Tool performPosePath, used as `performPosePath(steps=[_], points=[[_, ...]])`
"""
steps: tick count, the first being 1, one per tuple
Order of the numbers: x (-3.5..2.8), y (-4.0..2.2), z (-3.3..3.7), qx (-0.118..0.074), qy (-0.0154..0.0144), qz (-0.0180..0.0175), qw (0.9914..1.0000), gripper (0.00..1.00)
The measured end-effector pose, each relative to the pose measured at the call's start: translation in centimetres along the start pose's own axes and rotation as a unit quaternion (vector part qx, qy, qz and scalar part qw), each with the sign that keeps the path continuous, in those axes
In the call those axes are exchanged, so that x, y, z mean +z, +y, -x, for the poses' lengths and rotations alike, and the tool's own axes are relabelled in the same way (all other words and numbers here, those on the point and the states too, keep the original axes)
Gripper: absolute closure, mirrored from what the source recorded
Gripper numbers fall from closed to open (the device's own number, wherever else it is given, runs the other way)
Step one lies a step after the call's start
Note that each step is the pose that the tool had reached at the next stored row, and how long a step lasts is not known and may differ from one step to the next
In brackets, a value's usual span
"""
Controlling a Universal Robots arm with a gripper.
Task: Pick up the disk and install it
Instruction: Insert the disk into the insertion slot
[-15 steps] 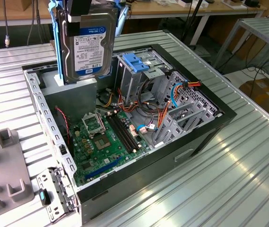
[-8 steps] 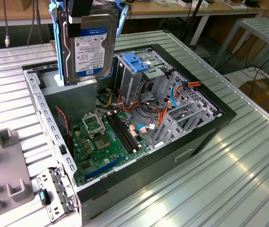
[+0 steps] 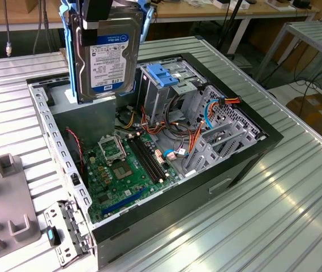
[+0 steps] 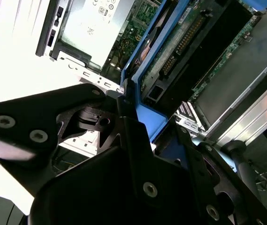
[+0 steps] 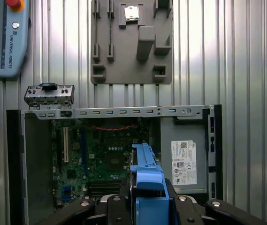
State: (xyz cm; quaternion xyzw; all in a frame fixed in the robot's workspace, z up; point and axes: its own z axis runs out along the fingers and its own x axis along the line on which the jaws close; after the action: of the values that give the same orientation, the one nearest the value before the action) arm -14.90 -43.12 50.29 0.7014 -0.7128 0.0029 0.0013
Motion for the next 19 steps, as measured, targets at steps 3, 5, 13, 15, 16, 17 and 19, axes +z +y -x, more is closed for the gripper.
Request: performPosePath(steps=[3, 5, 13, 15, 16, 17, 19], points=[[0.00, 0.00, -0.12, 0.000, 0.0000, 0.0000, 1.00000, 0.63], [0.00, 0.00, -0.21, 0.000, 0.0000, 0.0000, 1.00000, 0.63], [0.01, -0.01, -0.64, 0.000, 0.0000, 0.0000, 1.00000, 0.63], [0.01, -0.01, -0.79, 0.000, 0.0000, 0.0000, 1.00000, 0.63], [0.02, -0.01, -0.84, 0.000, 0.0000, 0.0000, 1.00000, 0.63], [0.02, -0.01, -0.91, 0.000, 0.0000, 0.0000, 1.00000, 0.63], [0.02, -0.02, -1.02, 0.000, 0.0000, 0.0000, 1.00000, 0.63]])
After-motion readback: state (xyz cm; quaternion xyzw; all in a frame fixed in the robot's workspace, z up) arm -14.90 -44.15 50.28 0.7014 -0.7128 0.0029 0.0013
